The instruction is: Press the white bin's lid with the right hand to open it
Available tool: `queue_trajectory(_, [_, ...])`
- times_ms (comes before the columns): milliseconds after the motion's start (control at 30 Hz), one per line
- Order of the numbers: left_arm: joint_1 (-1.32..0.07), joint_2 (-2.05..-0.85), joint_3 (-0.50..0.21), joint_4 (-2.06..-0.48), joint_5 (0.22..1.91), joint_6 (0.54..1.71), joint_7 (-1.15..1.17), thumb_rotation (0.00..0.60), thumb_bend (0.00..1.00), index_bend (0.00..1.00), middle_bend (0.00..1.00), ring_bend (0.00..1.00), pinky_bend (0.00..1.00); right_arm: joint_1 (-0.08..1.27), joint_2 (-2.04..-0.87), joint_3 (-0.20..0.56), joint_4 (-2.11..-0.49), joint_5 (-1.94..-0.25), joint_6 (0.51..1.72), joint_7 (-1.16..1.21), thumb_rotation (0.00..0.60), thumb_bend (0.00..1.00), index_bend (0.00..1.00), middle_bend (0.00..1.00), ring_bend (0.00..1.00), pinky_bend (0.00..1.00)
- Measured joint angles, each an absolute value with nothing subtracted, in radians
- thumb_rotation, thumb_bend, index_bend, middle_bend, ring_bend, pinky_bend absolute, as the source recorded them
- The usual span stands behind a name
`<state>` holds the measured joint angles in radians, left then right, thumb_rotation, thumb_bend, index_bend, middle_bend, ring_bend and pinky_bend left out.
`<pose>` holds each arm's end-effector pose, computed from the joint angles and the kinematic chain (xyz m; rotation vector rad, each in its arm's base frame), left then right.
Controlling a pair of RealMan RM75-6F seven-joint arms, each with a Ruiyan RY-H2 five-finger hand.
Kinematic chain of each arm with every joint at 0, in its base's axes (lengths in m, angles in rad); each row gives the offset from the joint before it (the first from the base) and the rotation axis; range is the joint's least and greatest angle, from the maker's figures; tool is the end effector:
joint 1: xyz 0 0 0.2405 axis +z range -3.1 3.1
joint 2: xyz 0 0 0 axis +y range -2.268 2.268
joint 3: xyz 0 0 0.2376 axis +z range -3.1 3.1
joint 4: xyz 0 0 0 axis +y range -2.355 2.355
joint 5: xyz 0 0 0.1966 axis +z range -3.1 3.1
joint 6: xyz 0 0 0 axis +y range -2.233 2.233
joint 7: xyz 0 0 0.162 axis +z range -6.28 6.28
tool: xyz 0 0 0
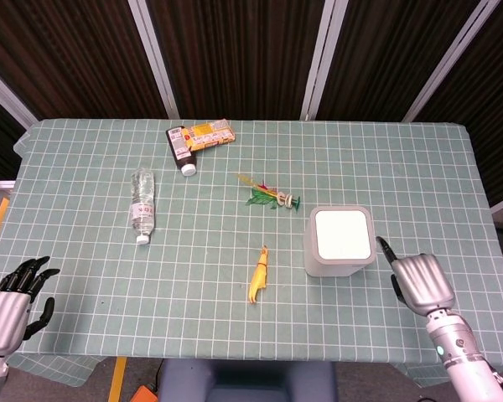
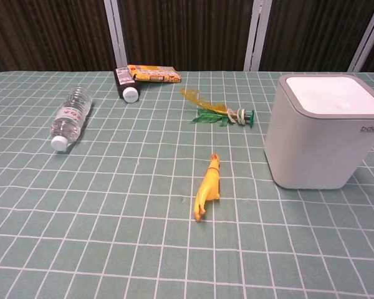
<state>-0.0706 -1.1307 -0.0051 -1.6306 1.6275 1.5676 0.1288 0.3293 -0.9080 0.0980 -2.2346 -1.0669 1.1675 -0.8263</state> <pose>-0.2671 0.1820 0.1560 -1.4883 -0.7539 -0.9146 -0.1871 -0.2269 0.1375 1.7471 -0.8259 0.4596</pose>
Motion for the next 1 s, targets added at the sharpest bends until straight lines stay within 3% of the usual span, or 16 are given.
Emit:
queue_trajectory(500, [-0.069,-1.128,-0.007,-1.629,1.628,1.572,0.115,0.600,0.50,0.27,0.14,0.13,0.30,0.466,-0.928,0.062,-2.242,-0.892,1.068,-0.860,0.600,0.68,0.11,0.74,0.79,0.71])
queue_trajectory(1000, [-0.070,-1.128,-0.008,-1.628,1.629,1.570,0.116,0.600,0.50,0.27,0.14,0.13,0.30,0.502,-0.920,0.023,-2.222,-0.903,1.081,-0.784,0.600,0.68,0.12,0.74,0.79,0.71])
